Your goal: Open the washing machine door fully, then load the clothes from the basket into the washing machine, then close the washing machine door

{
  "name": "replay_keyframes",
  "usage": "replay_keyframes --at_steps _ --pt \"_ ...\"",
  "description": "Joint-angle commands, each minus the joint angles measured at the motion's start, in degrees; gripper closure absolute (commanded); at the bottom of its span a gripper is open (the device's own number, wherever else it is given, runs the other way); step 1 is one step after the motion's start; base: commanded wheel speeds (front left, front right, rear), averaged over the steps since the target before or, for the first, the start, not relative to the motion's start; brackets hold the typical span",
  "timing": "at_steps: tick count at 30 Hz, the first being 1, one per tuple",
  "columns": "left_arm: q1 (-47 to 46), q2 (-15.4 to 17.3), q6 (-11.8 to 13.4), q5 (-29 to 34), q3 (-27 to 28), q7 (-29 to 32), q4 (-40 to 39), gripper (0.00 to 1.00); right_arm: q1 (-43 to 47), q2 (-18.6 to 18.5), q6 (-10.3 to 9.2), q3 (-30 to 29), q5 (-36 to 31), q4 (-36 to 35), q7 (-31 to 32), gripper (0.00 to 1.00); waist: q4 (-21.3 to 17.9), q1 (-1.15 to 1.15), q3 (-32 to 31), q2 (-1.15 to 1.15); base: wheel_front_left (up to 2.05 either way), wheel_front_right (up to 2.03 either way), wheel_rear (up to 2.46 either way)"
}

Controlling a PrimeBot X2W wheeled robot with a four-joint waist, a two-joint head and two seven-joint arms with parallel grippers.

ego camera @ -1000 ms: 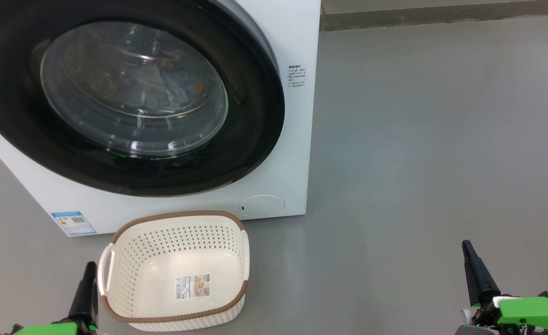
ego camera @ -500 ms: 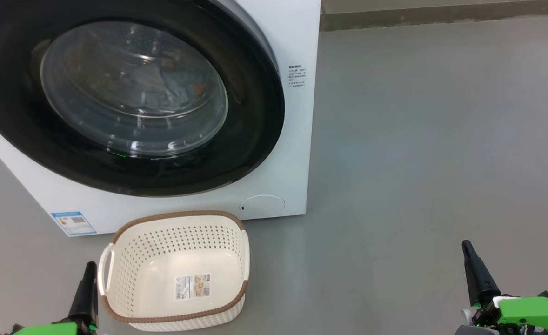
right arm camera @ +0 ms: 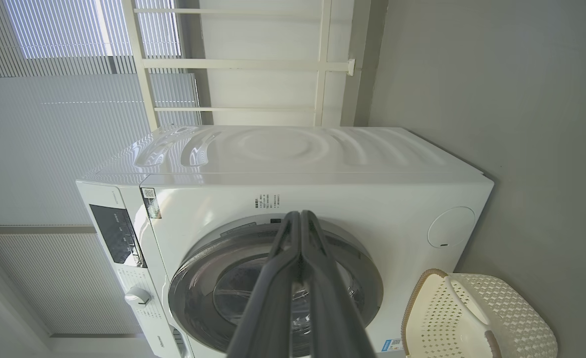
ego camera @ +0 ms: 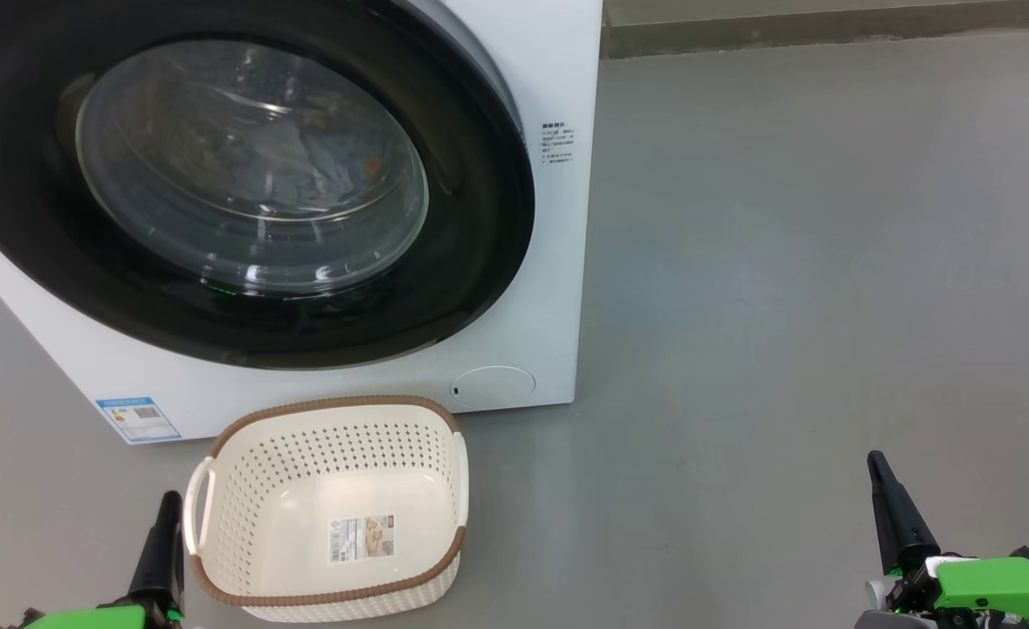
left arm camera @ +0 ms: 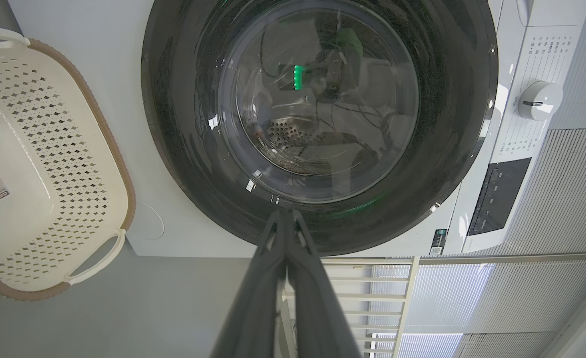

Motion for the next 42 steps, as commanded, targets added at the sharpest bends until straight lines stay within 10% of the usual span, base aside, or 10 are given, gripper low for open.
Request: replay_keyframes --at_steps 1,42 --pt "-2.20 0.89 -0.66 -0.22 1.89 0.19 -1.14 1.00 -2.28 -0.65 0.09 1.34 0.23 -1.42 0.43 1.00 0.00 0.00 0.00 0.00 0.00 0.00 0.00" --pt "-2.20 0.89 -0.66 -0.22 1.88 0.18 -1.15 1.00 -2.28 -0.65 0.09 1.34 0.23 -1.42 0.43 1.00 0.00 0.00 0.00 0.00 0.00 0.00 0.00"
